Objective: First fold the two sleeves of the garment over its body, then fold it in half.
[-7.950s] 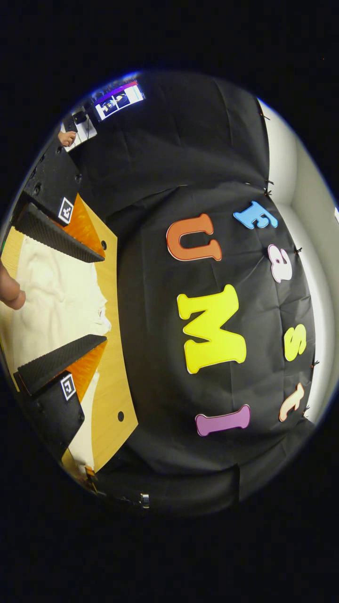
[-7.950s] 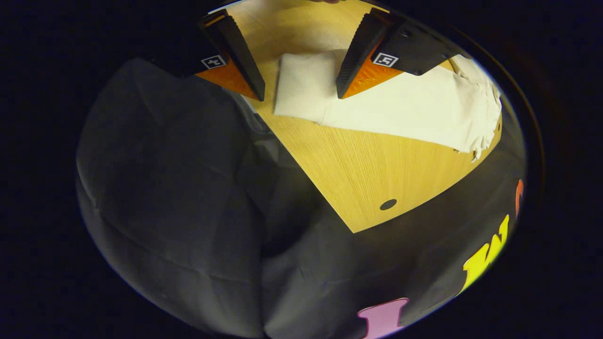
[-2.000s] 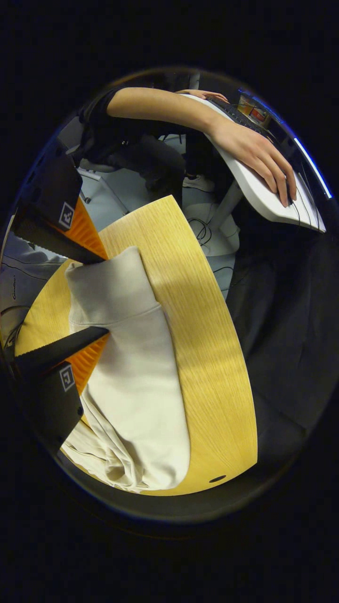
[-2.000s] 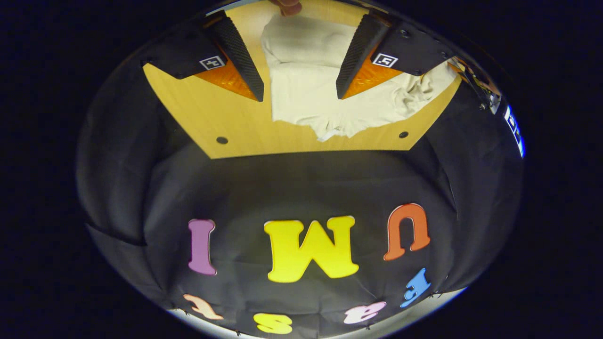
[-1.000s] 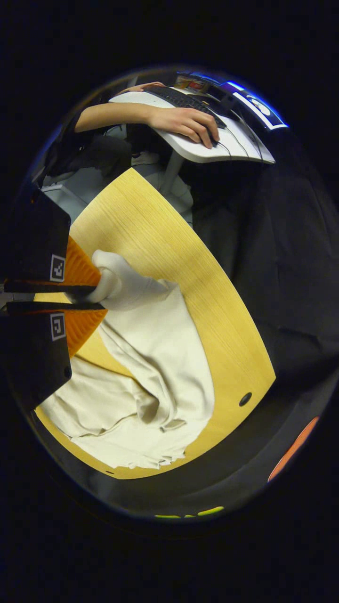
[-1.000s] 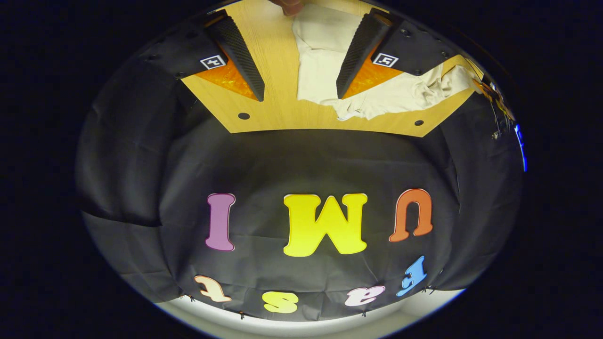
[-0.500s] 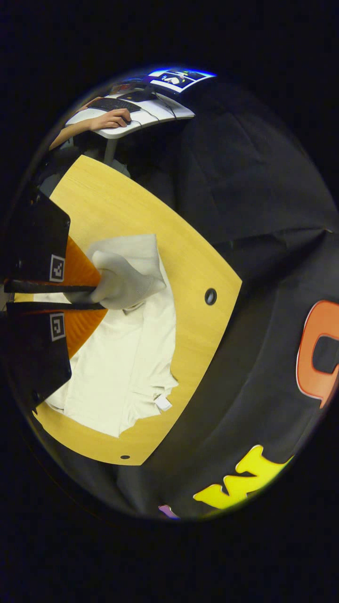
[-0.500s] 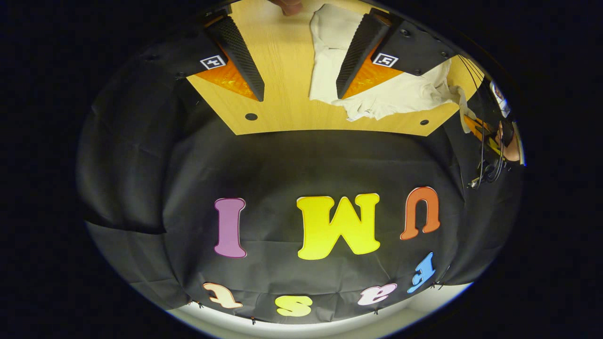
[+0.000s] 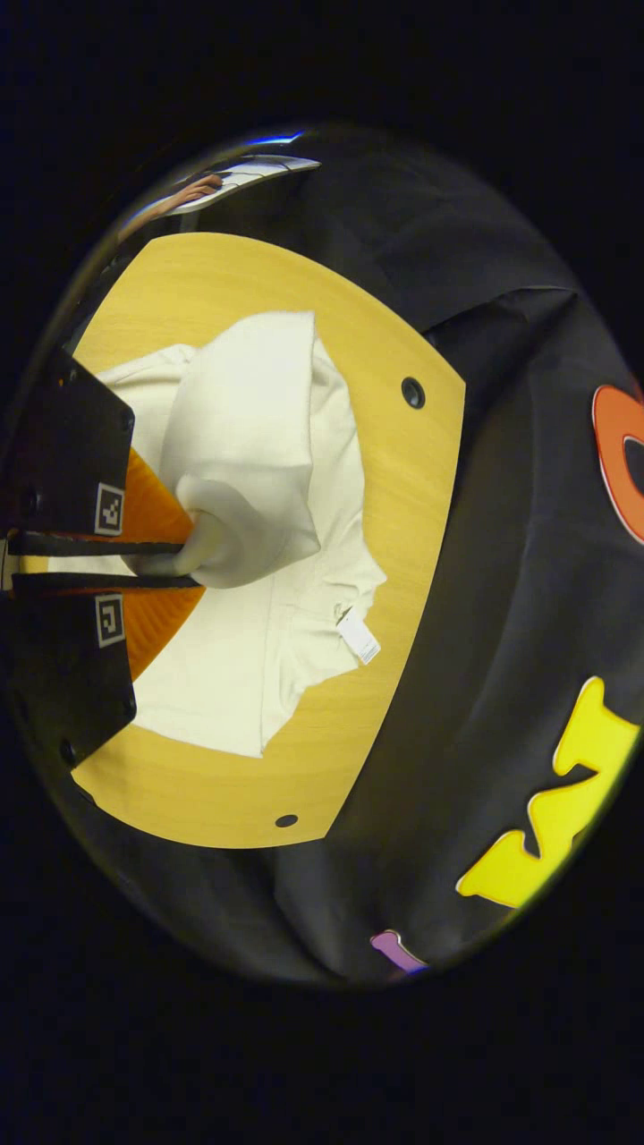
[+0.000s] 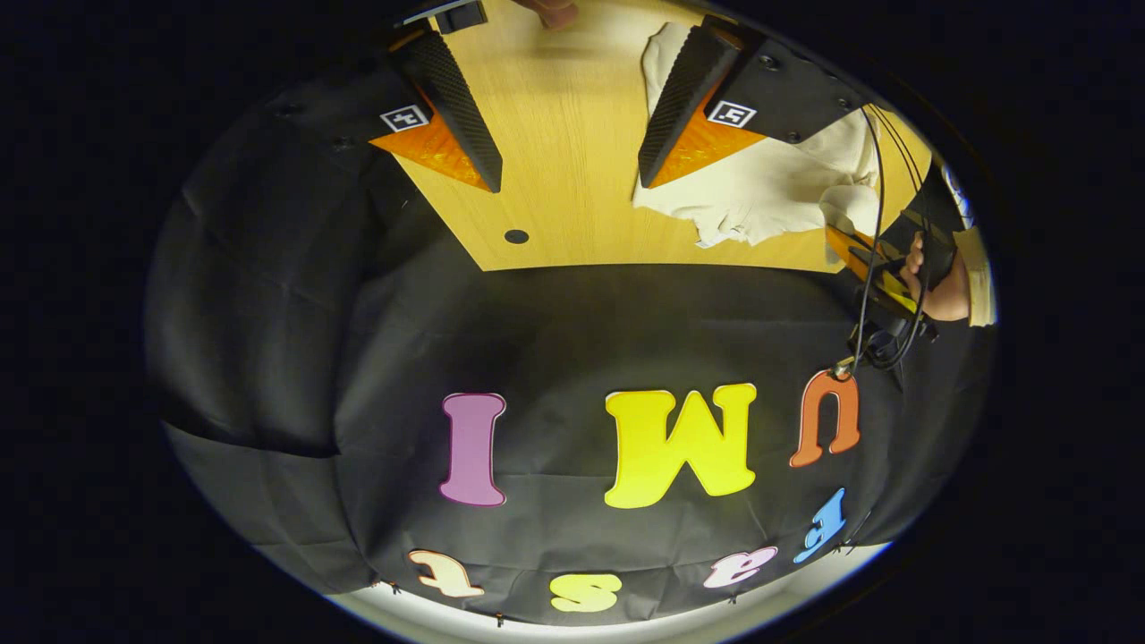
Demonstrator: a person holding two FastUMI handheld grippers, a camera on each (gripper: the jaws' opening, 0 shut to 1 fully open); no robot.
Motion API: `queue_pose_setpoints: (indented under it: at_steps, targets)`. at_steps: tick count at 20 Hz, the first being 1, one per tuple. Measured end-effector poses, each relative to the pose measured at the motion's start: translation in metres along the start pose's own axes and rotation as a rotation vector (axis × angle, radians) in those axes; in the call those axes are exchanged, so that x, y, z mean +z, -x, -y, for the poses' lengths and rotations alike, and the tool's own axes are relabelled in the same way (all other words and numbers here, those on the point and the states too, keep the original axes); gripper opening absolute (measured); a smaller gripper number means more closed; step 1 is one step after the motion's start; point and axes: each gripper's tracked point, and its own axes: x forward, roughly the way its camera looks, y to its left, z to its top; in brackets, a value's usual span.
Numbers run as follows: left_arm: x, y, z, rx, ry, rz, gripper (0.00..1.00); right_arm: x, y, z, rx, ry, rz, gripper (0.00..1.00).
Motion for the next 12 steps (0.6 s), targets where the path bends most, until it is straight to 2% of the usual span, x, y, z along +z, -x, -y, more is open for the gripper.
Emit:
queue_pose_setpoints:
  at_steps: [2, 3, 5, 6, 9, 10, 11, 12]
  targets:
    - [-0.006, -0.017, 0.033, -0.009, -0.056, 0.003, 0.1, -0.005, -0.004, 0.006, -0.004, 0.01, -0.014, 0.93]
    - [-0.012, -0.024, 0.06, -0.033, -0.099, -0.004, 0.1, -0.011, -0.008, 0.01, -0.007, 0.014, -0.03, 0.94]
    - [-0.018, -0.032, 0.087, -0.048, -0.156, -0.012, 0.1, -0.017, -0.011, 0.014, -0.006, 0.013, -0.053, 0.96]
    - [-0.025, -0.039, 0.107, -0.051, -0.193, -0.028, 0.1, -0.024, -0.014, 0.018, -0.007, 0.011, -0.078, 0.94]
    - [-0.038, -0.067, 0.131, -0.052, -0.216, -0.071, 0.11, -0.035, -0.016, 0.028, -0.016, 0.014, -0.114, 0.93]
    - [-0.045, -0.069, 0.133, -0.049, -0.217, -0.082, 0.11, -0.037, -0.017, 0.031, -0.019, 0.016, -0.122, 0.96]
    - [-0.047, -0.072, 0.138, -0.047, -0.216, -0.092, 0.11, -0.039, -0.018, 0.032, -0.023, 0.014, -0.13, 0.93]
    - [-0.05, -0.076, 0.141, -0.05, -0.218, -0.106, 0.11, -0.041, -0.019, 0.035, -0.028, 0.011, -0.137, 0.94]
